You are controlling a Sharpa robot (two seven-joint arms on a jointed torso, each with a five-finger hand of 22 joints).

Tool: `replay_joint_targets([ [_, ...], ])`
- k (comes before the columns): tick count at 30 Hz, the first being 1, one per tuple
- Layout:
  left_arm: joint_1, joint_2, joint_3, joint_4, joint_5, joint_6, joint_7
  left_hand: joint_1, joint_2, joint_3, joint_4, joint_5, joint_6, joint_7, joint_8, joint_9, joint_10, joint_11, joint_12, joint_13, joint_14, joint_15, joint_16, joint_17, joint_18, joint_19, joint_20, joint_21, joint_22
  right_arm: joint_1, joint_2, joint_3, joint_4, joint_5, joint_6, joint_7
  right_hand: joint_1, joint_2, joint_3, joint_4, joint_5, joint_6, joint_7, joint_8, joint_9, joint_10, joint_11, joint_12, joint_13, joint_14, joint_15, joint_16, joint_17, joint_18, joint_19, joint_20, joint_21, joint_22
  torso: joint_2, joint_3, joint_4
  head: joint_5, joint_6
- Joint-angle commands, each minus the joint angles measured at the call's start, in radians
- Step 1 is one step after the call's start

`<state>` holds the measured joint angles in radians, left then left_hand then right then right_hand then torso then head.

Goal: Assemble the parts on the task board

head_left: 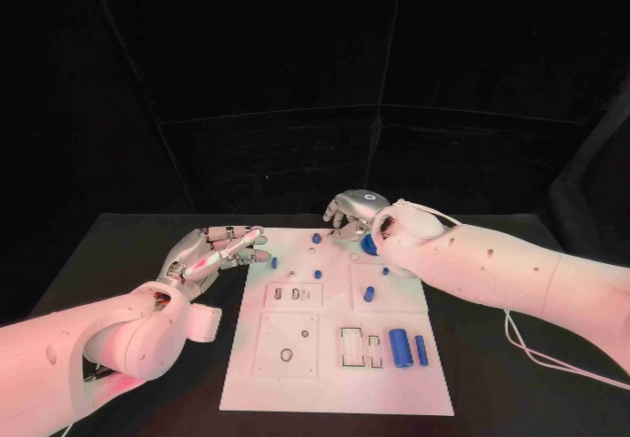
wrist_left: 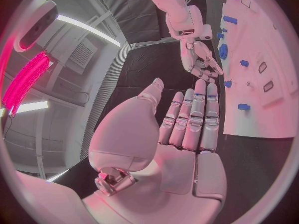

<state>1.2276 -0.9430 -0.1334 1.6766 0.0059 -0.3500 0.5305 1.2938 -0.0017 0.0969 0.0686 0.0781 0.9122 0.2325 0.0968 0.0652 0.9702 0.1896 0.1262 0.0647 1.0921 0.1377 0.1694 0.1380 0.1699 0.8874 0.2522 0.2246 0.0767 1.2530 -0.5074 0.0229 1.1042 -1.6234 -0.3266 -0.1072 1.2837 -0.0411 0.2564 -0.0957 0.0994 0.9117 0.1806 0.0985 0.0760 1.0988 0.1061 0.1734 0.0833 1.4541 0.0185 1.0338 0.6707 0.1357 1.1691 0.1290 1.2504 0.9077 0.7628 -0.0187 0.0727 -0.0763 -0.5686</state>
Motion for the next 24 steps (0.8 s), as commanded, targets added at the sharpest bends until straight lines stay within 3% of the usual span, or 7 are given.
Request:
replay_joint_targets([
  [1,0.002,-0.003,0.001,0.003,-0.001,0.016,0.002,0.0,0.011,-0.001,-0.005,-0.001,-0.009,0.011,-0.007,-0.001,-0.006,0.0,-0.004,-0.002,0.005,0.0,-0.006,0.001,0.015,0.007,-0.001,-0.004,-0.001,0.007,-0.054,0.0,0.047,0.104,-0.019,-0.039,-0.023,0.004,-0.003,0.025,0.009,0.015,-0.008,0.004,-0.002,0.109,-0.019,0.048,0.022,0.029,-0.013,0.082,0.11,-0.028,0.08,-0.009,0.067,0.117,-0.001,0.0,-0.0056,-0.001,0.003],
  [2,0.002,-0.004,0.001,0.003,-0.001,0.016,0.002,0.0,0.011,-0.001,-0.005,-0.001,-0.009,0.011,-0.007,-0.001,-0.006,0.0,-0.004,-0.002,0.005,0.0,-0.006,0.001,0.015,0.007,-0.001,-0.004,-0.001,0.009,-0.081,0.0,0.069,0.132,-0.005,-0.053,-0.039,-0.007,-0.013,0.038,0.007,0.025,-0.019,0.009,-0.001,0.157,-0.031,0.073,0.037,0.038,-0.022,0.115,0.154,-0.036,0.108,-0.016,0.091,0.159,-0.001,-0.0001,-0.0071,-0.003,0.004],
  [4,0.002,-0.005,0.001,0.001,-0.001,0.016,0.002,0.0,0.011,-0.001,-0.005,-0.001,-0.009,0.011,-0.007,-0.001,-0.006,0.0,-0.004,-0.002,0.005,0.0,-0.006,0.001,0.015,0.007,-0.001,-0.004,-0.001,0.011,-0.141,0.0,0.113,0.204,0.037,-0.082,-0.084,-0.043,-0.05,0.08,0.062,0.032,-0.042,0.011,-0.003,0.259,-0.057,0.146,0.093,0.049,-0.045,0.18,0.24,-0.052,0.162,-0.039,0.138,0.244,-0.003,-0.001,-0.0102,-0.007,0.007],
  [8,0.001,-0.005,0.001,-0.001,-0.001,0.017,0.002,0.0,0.011,-0.001,-0.005,-0.001,-0.009,0.011,-0.007,-0.001,-0.006,0.0,-0.004,-0.001,0.005,0.0,-0.006,0.002,0.015,0.008,-0.001,-0.005,-0.001,0.013,-0.212,0.0,0.155,0.274,0.092,-0.111,-0.084,-0.073,-0.124,0.137,0.125,0.025,-0.051,0.013,-0.006,0.245,-0.065,0.287,0.253,0.048,-0.056,0.262,0.345,-0.065,0.198,-0.055,0.177,0.314,-0.003,-0.0001,-0.0164,-0.003,0.009],
  [13,0.001,-0.003,0.0,-0.005,-0.001,0.018,0.002,0.0,0.011,-0.001,-0.005,-0.001,-0.009,0.011,-0.007,-0.001,-0.006,0.0,-0.004,-0.001,0.005,0.0,-0.006,0.002,0.015,0.008,-0.001,-0.005,-0.001,0.014,-0.252,-0.001,0.164,0.293,0.137,-0.132,-0.048,-0.077,-0.223,0.214,0.15,-0.001,-0.042,0.014,-0.007,0.195,-0.057,0.5,0.504,0.049,-0.043,0.323,0.438,-0.071,0.211,-0.046,0.196,0.352,-0.002,0.0011,-0.0198,-0.004,0.011],
  [16,0.001,0.0,0.0,-0.007,-0.001,0.02,0.001,0.0,0.011,-0.001,-0.005,-0.001,-0.009,0.011,-0.007,-0.001,-0.006,0.0,-0.004,-0.001,0.005,0.0,-0.006,0.002,0.015,0.008,-0.001,-0.005,-0.001,0.014,-0.254,-0.001,0.154,0.275,0.158,-0.141,-0.012,-0.073,-0.264,0.257,0.153,-0.011,-0.035,0.021,-0.007,0.175,-0.052,0.601,0.629,0.05,-0.042,0.343,0.468,-0.074,0.214,-0.038,0.202,0.363,-0.001,0.0007,-0.0162,-0.007,0.012],
  [24,0.001,0.005,0.0,-0.014,-0.001,0.021,0.001,0.0,0.011,-0.001,-0.005,-0.001,-0.009,0.011,-0.007,-0.001,-0.006,0.0,-0.004,-0.001,0.005,0.0,-0.006,0.002,0.015,0.008,-0.001,-0.005,-0.001,0.014,-0.229,-0.001,0.117,0.239,0.189,-0.141,0.033,-0.078,-0.294,0.29,0.159,-0.027,-0.032,0.026,-0.008,0.18,-0.048,0.7,0.749,0.054,-0.036,0.367,0.512,-0.075,0.219,-0.035,0.21,0.378,-0.001,0.0002,-0.0166,-0.006,0.008],
])
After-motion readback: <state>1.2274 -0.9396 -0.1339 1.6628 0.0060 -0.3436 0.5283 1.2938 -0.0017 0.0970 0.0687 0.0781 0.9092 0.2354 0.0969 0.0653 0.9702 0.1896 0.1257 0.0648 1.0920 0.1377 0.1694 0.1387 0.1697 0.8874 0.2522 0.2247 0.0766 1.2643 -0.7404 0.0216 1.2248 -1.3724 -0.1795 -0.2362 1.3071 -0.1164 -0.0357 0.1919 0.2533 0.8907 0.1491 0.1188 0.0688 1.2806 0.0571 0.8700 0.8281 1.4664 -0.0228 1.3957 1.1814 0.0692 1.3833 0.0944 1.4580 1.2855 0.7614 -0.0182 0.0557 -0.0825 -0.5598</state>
